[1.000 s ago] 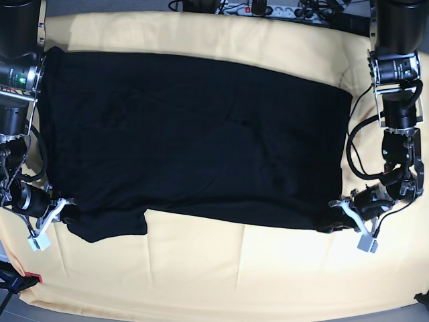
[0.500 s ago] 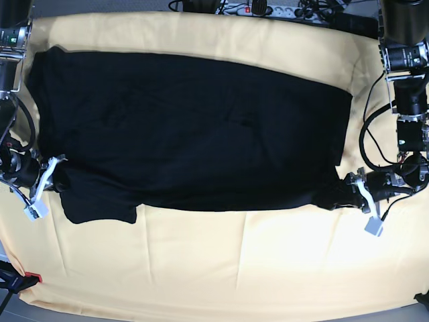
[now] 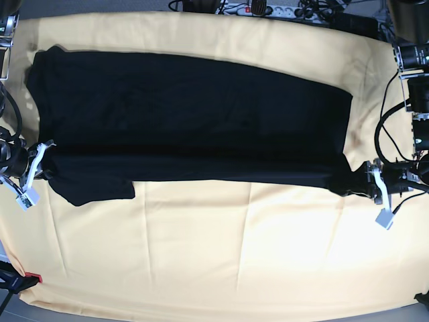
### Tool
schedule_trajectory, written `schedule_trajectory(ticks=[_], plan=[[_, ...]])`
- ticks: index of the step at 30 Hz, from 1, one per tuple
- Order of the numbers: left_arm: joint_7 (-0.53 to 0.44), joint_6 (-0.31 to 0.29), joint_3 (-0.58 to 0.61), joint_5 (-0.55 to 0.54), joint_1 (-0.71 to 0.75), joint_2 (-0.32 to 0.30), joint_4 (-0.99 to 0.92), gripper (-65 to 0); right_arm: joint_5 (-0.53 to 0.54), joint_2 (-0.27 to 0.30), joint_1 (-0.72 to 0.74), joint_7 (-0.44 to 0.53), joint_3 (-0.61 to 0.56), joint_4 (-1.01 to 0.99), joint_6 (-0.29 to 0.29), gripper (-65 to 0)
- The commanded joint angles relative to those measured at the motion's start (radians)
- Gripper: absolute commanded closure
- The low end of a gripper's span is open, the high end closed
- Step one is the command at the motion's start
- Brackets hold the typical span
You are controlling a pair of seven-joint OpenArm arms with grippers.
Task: Fold the T-shirt properly
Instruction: 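Lift the hem with both grippers and fold it over toward the collar, then lay the folded hem down and open both grippers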
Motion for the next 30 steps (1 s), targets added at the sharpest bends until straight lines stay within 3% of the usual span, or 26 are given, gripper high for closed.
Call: schedule_trajectory(ticks=[1, 4, 11, 18, 25, 30], plan=[[-0.002, 0.017, -0.007, -0.024, -0.030, -0.023, 0.018, 0.0, 0.016, 0.031, 0.024, -0.003, 0.012, 0.013, -0.002, 0.0], [-0.002, 0.084, -0.007, -0.024, -0.030, -0.023, 0.018, 0.0, 0.019, 0.032, 0.024, -0.019, 0.012, 0.013, -0.002, 0.0], [-0.002, 0.110, -0.007, -0.024, 0.018, -0.090, 0.022, 0.0, 0.016, 0.032, 0.024, -0.049, 0.012, 0.012, -0.002, 0.0], [-0.002, 0.113, -0.007, -0.024, 0.139, -0.145, 0.088, 0.0, 0.017, 0.031, 0.024, -0.049, 0.012, 0.012, -0.002, 0.0], [-0.002, 0.112, -0.007, -0.024, 0.226, -0.125, 0.209, 0.0, 0.017, 0.031, 0.024, -0.048, 0.012, 0.012, -0.002, 0.0], [-0.002, 0.074, -0.007, -0.024, 0.236, -0.116, 0.231, 0.0, 0.017, 0.031, 0.024, -0.049, 0.012, 0.012, -0.002, 0.0]])
